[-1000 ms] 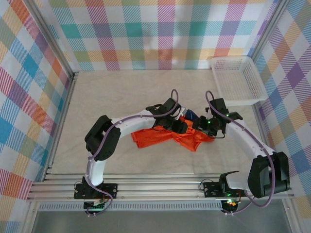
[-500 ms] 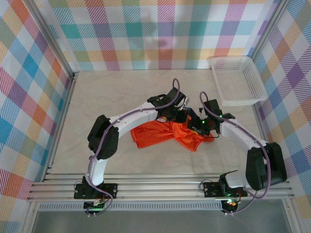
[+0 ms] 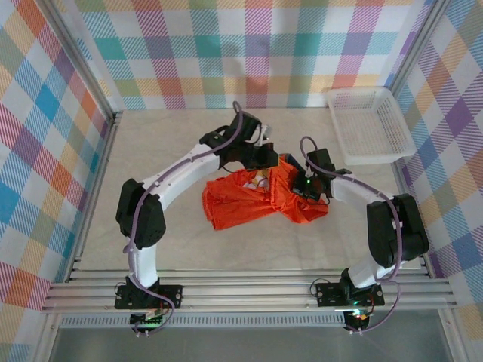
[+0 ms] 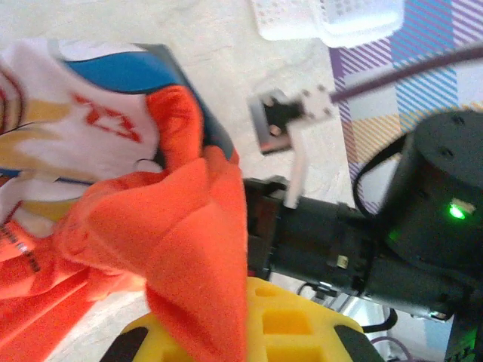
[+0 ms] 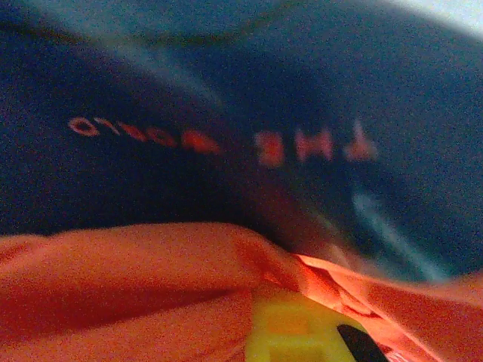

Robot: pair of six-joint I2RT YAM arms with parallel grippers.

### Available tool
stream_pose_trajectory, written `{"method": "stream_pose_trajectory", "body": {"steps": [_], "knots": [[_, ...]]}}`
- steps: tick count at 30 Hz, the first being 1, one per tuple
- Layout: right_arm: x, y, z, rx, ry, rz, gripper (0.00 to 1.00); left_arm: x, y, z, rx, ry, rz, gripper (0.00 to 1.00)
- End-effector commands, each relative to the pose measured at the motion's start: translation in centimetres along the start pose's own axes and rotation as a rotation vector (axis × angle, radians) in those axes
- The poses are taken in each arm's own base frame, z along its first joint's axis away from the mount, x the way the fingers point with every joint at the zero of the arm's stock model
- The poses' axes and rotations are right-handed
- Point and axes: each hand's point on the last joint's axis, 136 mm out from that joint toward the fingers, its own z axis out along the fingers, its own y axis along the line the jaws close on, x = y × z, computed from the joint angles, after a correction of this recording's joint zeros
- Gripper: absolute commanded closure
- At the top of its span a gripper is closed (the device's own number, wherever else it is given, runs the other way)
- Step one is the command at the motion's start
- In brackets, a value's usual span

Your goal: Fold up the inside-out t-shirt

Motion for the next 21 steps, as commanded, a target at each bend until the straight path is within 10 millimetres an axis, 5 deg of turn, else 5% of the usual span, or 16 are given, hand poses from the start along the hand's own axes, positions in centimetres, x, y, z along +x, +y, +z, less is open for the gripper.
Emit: {"method": "stream_pose_trajectory", "body": {"steps": [1, 6, 10, 12, 21], "knots": [[2.3, -3.9, -0.1, 0.126, 0.063, -0.003, 1.00, -2.3, -3.4, -3.6, 0.167, -0.082, -0.027, 1.00], [2.1, -0.4, -3.0, 0.000, 0.055, -0.050, 1.00, -1.8, -1.8, -0.3, 0.220, -0.035, -0.109, 1.00], [1.6, 3.0, -6.6, -0.079, -0.016, -0.127, 0.72, -1.3, -0.7, 2.3, 0.238, -0.007, -0.191, 1.00], [1.5, 4.1, -7.6, -0.109, -0.047, -0.156, 0.69, -1.1, -0.4, 3.0, 0.226, 0.001, -0.204, 1.00], [0.0, 6.7, -7.4, -0.169, -0.135, -0.176, 0.69, -0.7, 0.0, 4.1, 0.173, 0.018, -0.217, 1.00]]}}
